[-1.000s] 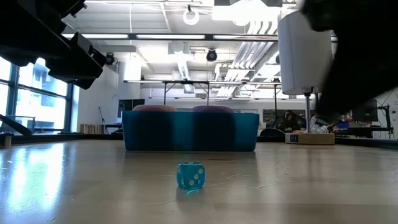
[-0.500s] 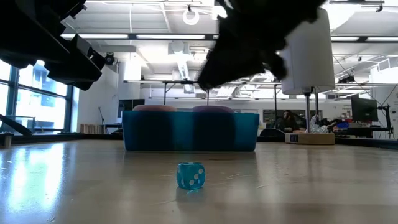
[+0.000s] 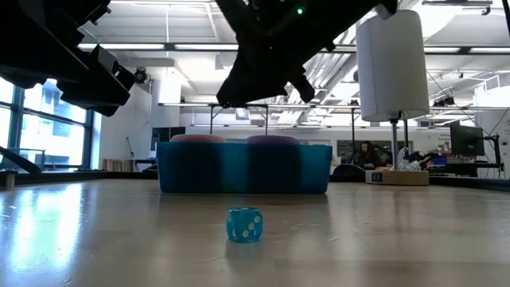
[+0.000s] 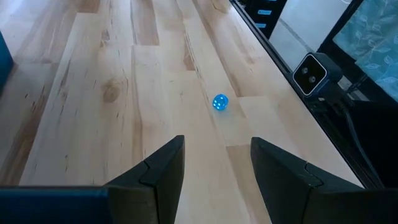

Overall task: Pick & Place Dice
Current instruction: Put the black die into the blue bin, then put the blue die into the blue bin

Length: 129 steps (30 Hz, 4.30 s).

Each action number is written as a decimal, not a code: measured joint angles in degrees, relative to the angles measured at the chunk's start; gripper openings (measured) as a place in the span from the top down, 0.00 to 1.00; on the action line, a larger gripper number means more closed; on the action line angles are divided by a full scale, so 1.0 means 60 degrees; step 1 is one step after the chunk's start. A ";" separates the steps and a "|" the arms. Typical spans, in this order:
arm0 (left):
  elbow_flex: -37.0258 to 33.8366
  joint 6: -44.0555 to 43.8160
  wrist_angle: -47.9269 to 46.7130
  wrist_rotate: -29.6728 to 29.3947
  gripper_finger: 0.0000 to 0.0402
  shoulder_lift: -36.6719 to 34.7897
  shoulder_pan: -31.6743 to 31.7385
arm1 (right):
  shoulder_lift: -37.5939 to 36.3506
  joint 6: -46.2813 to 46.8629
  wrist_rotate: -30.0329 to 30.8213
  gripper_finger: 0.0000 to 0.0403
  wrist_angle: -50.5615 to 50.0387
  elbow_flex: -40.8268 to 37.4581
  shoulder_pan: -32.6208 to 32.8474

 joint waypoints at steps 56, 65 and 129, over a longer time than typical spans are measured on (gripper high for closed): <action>0.0000 0.0154 -0.0078 0.0001 0.56 0.0000 0.0000 | 0.0007 0.0367 0.0492 0.52 -0.0559 -0.0004 -0.0711; 0.0000 0.0154 -0.0078 0.0001 0.56 0.0000 0.0000 | 0.0007 0.0793 0.0458 0.45 -0.0950 -0.0007 -0.0726; 0.0000 0.0143 0.1373 0.0002 0.56 0.1291 0.0040 | -0.1661 -0.1033 0.2146 0.45 0.0948 -0.0007 0.3503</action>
